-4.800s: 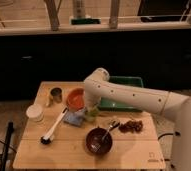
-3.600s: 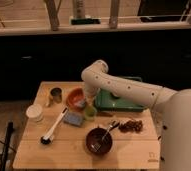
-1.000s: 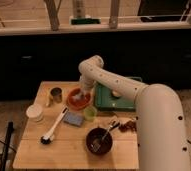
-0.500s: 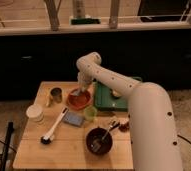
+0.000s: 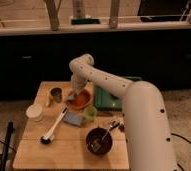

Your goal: Wipe red bowl with towel

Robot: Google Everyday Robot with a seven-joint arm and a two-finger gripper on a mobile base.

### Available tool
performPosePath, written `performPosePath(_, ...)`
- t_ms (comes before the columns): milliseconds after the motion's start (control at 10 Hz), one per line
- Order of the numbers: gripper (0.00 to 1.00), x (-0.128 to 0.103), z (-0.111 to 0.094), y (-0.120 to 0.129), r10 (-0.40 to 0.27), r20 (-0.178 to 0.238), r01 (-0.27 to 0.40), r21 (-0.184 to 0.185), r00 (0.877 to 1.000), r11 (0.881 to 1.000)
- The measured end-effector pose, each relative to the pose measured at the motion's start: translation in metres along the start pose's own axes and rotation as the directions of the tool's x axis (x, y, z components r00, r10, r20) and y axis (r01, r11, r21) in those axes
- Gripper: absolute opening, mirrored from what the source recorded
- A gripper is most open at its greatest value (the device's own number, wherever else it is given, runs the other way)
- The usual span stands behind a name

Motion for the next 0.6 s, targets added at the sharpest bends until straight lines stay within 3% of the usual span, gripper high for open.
performPosePath(300, 0.00, -0.006, -0.003, 0.024, -0.013, 0.000, 0.013, -0.034, 1.000, 0.999)
performPosePath(600, 0.00, 0.013, -0.016, 0.053, 0.029, -0.032, -0.031, -0.061, 0.999, 0.998)
